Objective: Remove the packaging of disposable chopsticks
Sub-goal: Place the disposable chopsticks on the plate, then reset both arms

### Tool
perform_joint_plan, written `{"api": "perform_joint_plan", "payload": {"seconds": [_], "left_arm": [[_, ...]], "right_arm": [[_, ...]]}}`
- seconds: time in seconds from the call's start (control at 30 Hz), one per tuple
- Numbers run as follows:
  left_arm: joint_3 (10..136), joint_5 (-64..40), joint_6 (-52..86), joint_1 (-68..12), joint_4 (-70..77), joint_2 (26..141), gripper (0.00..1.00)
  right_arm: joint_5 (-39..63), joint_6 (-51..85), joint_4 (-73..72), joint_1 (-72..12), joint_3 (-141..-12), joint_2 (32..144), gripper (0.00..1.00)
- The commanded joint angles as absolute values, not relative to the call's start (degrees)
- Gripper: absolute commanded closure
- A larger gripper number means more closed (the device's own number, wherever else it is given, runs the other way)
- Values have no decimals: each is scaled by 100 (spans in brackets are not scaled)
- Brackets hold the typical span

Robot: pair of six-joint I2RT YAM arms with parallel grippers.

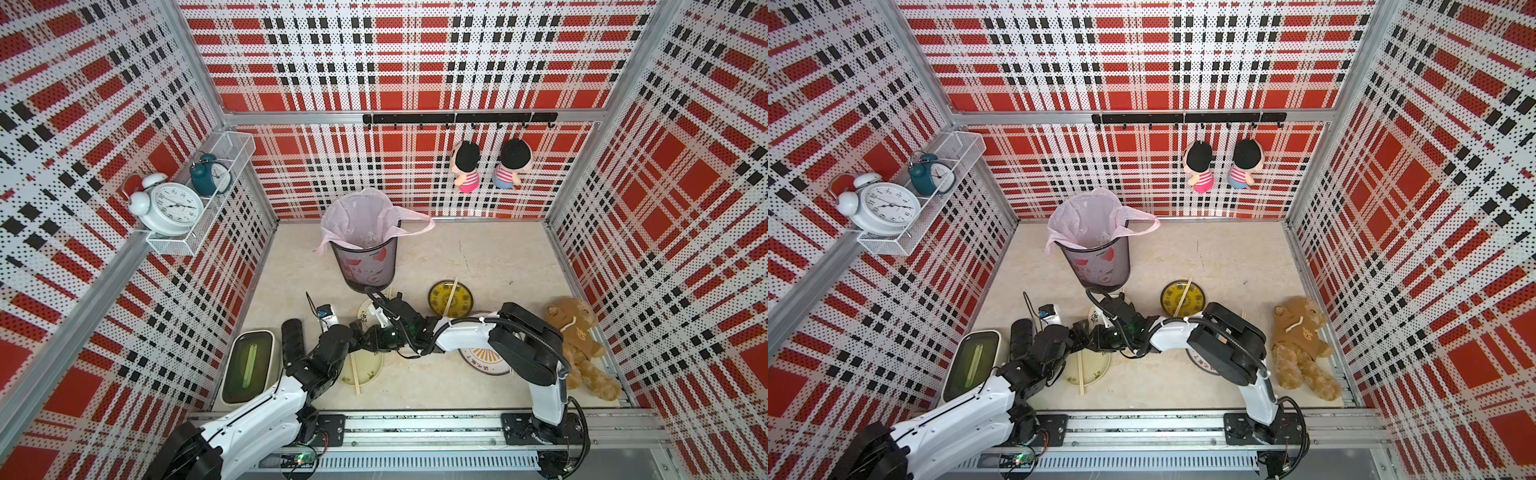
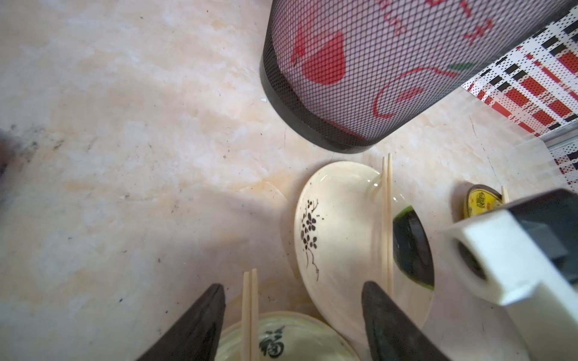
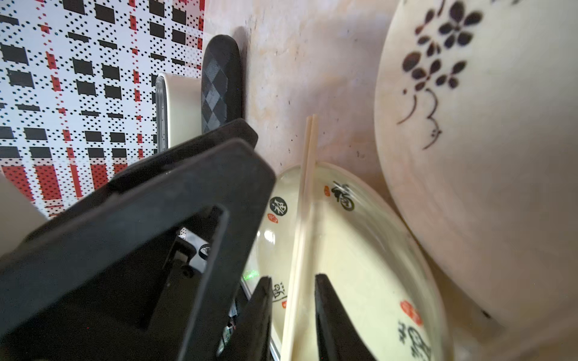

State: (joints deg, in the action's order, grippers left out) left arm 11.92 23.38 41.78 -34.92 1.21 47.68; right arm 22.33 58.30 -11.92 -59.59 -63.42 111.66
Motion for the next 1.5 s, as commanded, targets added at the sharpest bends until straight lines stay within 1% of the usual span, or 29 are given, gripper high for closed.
{"api": "perform_joint_plan", "payload": {"seconds": [0.0,0.13,0.23,0.33,0.37,0.4,0.43,0.47,0.5,0.57,0.7,0.83,0.9,1.0,1.1,1.17,1.2,1.27,1.3,1.33,1.4,1.47], "left_arm": [[1451,2360,4061,-3516,-64,4562,24],[1640,2330,4000,-3524,-158,4441,18],[1737,2257,3895,-3553,-100,4423,14],[1788,2066,3577,-3563,396,4337,5],[1792,1997,3455,-3560,662,4303,3],[1791,1978,3356,-3560,918,4281,1],[1815,2033,3321,-3551,1074,4272,0],[1892,2171,3257,-3543,1152,4288,2],[1975,2334,3183,-3538,1201,4289,2],[2029,2569,3004,-3508,1393,4265,2],[1924,2795,2436,-3165,2077,4263,2],[1581,2972,2002,-2634,2914,4258,2],[1403,3219,1812,-2350,3342,4337,2],[1195,3561,1305,-1989,4002,4665,2],[757,3717,739,-1835,5353,5138,2],[602,3502,319,-1761,6103,5596,2],[613,3608,233,-1746,6208,5789,2],[575,3751,145,-1588,6533,6233,2],[500,3670,164,-1481,6808,6444,2],[374,3416,159,-1243,7230,6688,1],[131,2963,28,-1067,8155,7128,2],[156,3226,2,-1034,8485,7547,2]], "right_arm": [[1679,5440,-894,-6075,-6289,10471,71],[1250,5187,-531,-6078,-6095,9851,66],[787,4874,-110,-6079,-6031,9395,61],[-68,4366,414,-6048,-6021,8876,53],[-526,4127,579,-6031,-6003,8662,50],[-972,3931,667,-6005,-5963,8452,45],[-1138,3674,635,-5952,-5899,8252,31],[-1346,3414,605,-5840,-5832,8030,15],[-1490,3251,640,-5699,-5770,7815,4],[-1701,2994,640,-5347,-5626,7417,0],[-1634,2452,167,-4474,-5086,6611,0],[-1855,1909,-362,-3510,-4481,6107,0],[-2143,1481,-828,-3056,-4082,6005,0],[-2731,592,-2026,-2555,-3261,5928,0],[-2776,363,-2646,-1923,-2785,6096,0],[-2526,135,-3566,-1511,-2268,6392,0],[-2505,10,-4103,-1400,-2029,6563,0],[-2583,-324,-5216,-1276,-1627,7036,0],[-2603,-375,-5470,-1266,-1569,7206,0],[-2571,-387,-5554,-1252,-1583,7376,0],[-2472,-301,-5487,-1167,-1663,7660,0],[-2370,-263,-6118,-1046,-1494,8017,0]]}}
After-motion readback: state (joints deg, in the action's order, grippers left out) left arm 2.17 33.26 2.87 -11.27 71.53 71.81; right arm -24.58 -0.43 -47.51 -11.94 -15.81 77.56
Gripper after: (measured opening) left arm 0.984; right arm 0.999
